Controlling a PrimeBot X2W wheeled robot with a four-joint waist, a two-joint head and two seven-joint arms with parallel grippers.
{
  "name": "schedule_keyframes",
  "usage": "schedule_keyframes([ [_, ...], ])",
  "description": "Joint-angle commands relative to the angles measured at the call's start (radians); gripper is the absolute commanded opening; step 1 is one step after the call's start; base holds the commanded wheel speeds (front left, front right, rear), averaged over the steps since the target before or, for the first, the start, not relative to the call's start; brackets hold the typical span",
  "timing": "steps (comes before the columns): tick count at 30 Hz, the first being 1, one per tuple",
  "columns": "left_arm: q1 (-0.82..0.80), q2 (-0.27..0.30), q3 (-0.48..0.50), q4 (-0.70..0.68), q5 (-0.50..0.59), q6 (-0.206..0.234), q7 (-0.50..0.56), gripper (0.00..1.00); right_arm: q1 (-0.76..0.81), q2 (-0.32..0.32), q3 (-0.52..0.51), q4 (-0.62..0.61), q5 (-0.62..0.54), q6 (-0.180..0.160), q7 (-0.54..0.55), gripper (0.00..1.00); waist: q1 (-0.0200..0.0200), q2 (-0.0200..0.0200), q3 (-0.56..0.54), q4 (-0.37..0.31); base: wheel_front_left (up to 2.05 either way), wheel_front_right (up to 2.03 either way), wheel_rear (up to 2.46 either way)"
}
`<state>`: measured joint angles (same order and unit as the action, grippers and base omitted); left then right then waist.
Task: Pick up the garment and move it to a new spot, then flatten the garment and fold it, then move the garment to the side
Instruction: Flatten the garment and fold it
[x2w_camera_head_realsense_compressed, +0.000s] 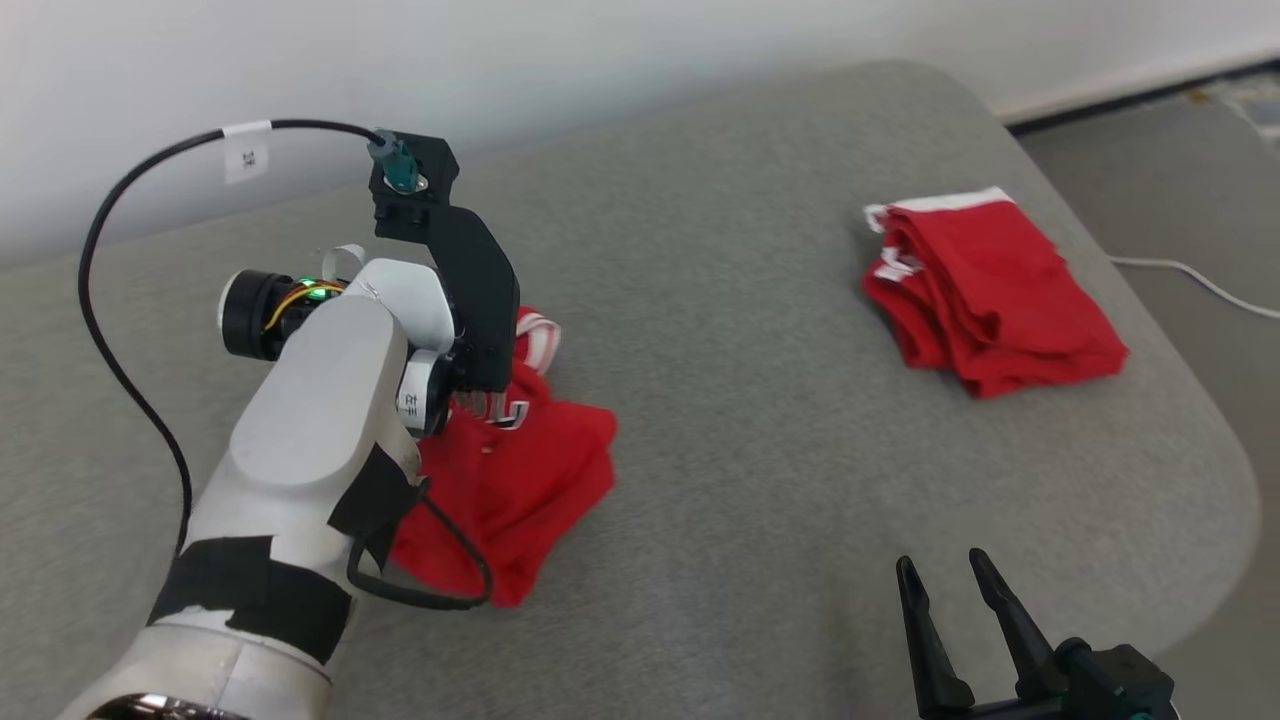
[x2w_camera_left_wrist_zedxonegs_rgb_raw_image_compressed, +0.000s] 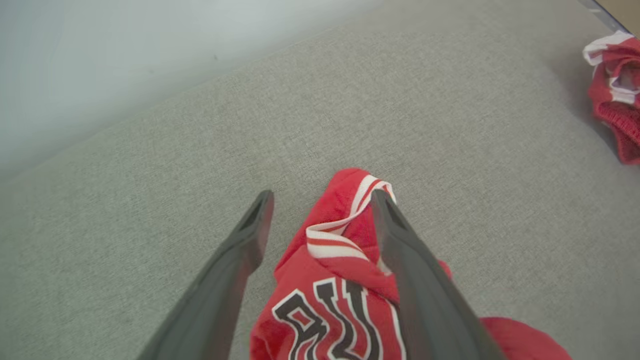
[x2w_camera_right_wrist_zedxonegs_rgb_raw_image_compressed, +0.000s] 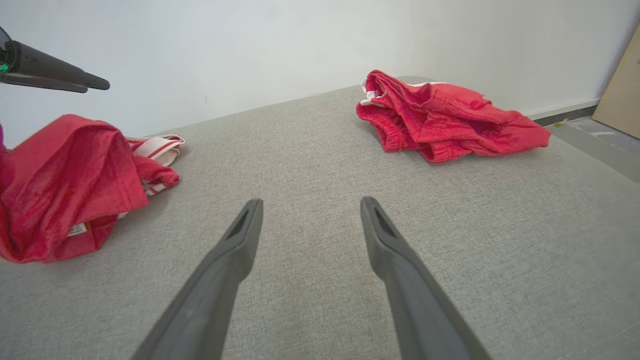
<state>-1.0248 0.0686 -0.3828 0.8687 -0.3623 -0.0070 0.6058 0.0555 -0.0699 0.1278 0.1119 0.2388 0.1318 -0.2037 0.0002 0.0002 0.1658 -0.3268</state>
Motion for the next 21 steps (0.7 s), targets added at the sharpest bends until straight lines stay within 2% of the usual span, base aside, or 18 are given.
schedule_keyframes([
  [1, -0.020, 0.012, -0.003, 0.018, 0.003, 0.006, 0.030, 1.00, -0.016, 0.009, 0.003, 0.003, 0.007, -0.002, -0.010, 1.00, -0.0002, -0.0002, 0.127, -0.159, 0.00, 0.00, 0.00],
  [8, -0.042, 0.024, -0.045, 0.073, 0.035, 0.027, 0.146, 1.00, -0.016, 0.014, 0.004, 0.020, 0.013, -0.002, -0.026, 1.00, -0.0002, -0.0002, 0.144, -0.176, 0.00, 0.00, 0.00],
  [15, -0.039, 0.035, -0.097, 0.071, 0.082, 0.049, 0.150, 1.00, -0.036, 0.017, 0.021, 0.031, 0.017, -0.002, -0.034, 1.00, -0.0002, -0.0002, 0.139, -0.156, 0.00, 0.00, 0.00],
  [16, -0.040, 0.037, -0.102, 0.070, 0.086, 0.051, 0.143, 0.82, -0.039, 0.017, 0.024, 0.033, 0.018, -0.002, -0.035, 1.00, -0.0002, -0.0002, 0.139, -0.153, 0.00, 0.00, 0.00],
  [17, -0.041, 0.039, -0.107, 0.069, 0.091, 0.054, 0.136, 0.33, -0.044, 0.018, 0.027, 0.035, 0.017, -0.002, -0.035, 1.00, -0.0002, -0.0002, 0.138, -0.150, 0.00, 0.00, 0.00],
  [18, -0.041, 0.038, -0.112, 0.069, 0.096, 0.061, 0.128, 0.02, -0.048, 0.017, 0.028, 0.036, 0.018, -0.002, -0.035, 1.00, -0.0002, -0.0002, 0.137, -0.146, 0.00, 0.00, 0.00],
  [21, -0.038, 0.040, -0.116, 0.073, 0.100, 0.069, 0.108, 0.00, -0.055, 0.018, 0.029, 0.039, 0.017, -0.002, -0.035, 1.00, -0.0002, -0.0002, 0.136, -0.139, 0.00, 0.00, 0.00],
])
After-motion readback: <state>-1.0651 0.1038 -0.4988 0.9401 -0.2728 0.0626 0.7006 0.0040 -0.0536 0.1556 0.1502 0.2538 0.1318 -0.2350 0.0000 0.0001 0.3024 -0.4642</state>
